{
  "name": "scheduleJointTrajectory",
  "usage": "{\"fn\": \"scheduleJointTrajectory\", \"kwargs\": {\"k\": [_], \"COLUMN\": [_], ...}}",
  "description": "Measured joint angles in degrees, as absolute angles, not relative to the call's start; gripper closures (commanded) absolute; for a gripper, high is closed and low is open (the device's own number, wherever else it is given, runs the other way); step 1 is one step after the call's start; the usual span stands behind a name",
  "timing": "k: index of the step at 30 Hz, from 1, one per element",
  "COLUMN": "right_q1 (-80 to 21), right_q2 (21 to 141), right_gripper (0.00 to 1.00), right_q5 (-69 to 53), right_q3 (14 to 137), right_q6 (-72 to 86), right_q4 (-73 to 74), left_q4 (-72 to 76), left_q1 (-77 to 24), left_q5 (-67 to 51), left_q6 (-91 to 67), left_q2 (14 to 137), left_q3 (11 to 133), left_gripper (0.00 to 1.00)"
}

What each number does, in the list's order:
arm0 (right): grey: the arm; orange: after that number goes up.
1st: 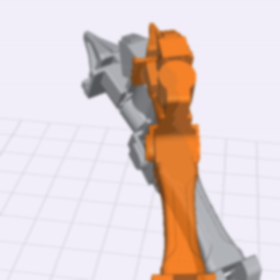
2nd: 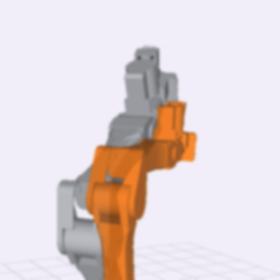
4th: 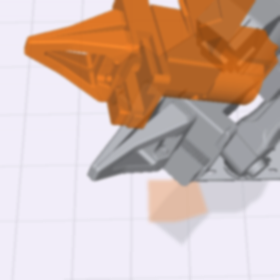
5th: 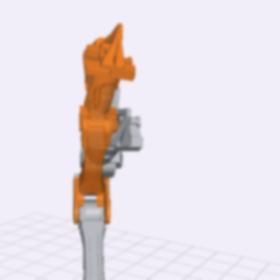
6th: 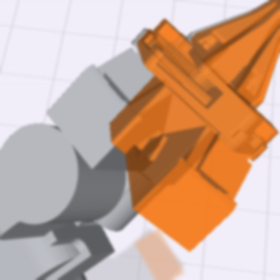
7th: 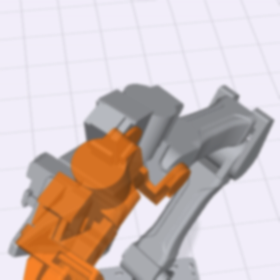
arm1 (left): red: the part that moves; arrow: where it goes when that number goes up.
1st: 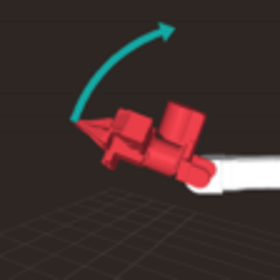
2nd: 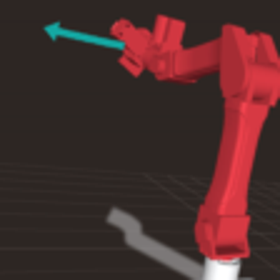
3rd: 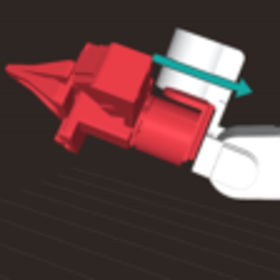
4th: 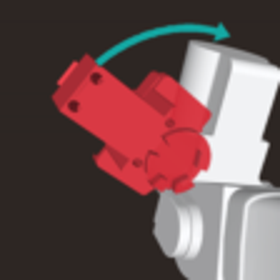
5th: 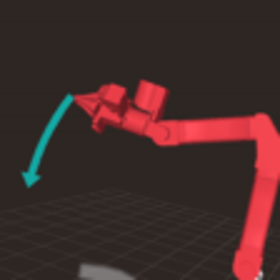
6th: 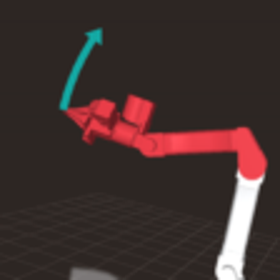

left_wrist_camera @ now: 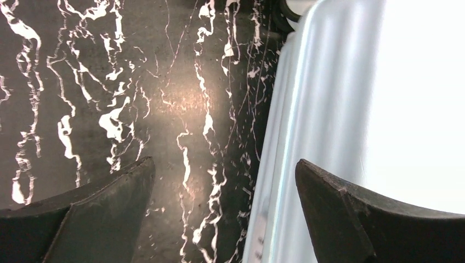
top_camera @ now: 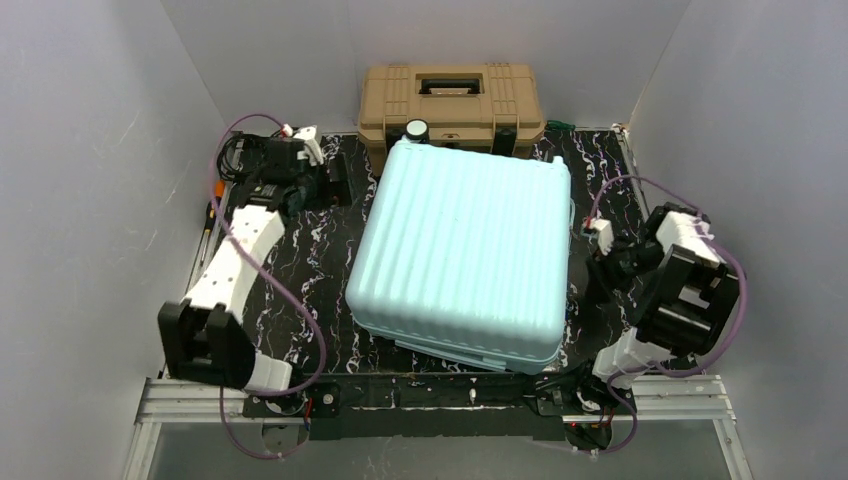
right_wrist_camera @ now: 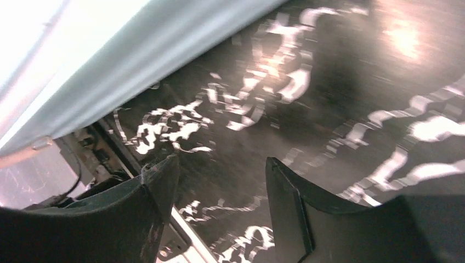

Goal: Pack the luggage
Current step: Zip the luggage at the center of the board.

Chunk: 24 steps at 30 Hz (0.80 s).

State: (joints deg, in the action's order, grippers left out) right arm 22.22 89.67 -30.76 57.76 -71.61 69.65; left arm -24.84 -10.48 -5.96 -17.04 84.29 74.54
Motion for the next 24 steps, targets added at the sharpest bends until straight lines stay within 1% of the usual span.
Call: {"fn": "scheduleJointTrajectory", "kwargs": {"k": [2,5,9,13,16,21,24], "right_q1": [25.8,31.3,32.8,29.5,24.6,17.2,15.7], "right_q2": [93.6,98.7,102.5,103.9,105.7,110.5,114.0], "right_gripper": [0.35,0.36,0.38,0.38,0.37,0.37,0.37], "right_q5": [-31.4,-32.8,-35.4,-36.2,-34.2,-29.8,-29.1], "right_q3": [62.8,69.5,75.2,76.9,78.3,83.4,88.2], "right_q6": [-72.5,-70.5,-61.4,-48.3,-38.5,-26.8,-22.1], "right_q4": [70.7,68.4,60.8,49.7,41.3,33.3,31.4], "left_q4": [-25.0,-25.8,-30.0,-38.5,-47.6,-63.3,-74.0], "left_q1": [-8.4,-5.1,-1.4,-0.8,-0.8,-0.2,-0.5], "left_q5": [-8.9,-13.8,-24.7,-37.1,-44.3,-51.7,-54.8], "left_q6": [-13.8,-9.0,0.7,14.2,25.9,44.7,54.6], "left_q2": [78.0,70.1,61.8,57.8,55.9,53.0,53.1], "left_q3": [71.1,67.7,64.5,62.4,61.1,61.7,62.2], "left_gripper": [0.02,0.02,0.02,0.02,0.02,0.02,0.02]}}
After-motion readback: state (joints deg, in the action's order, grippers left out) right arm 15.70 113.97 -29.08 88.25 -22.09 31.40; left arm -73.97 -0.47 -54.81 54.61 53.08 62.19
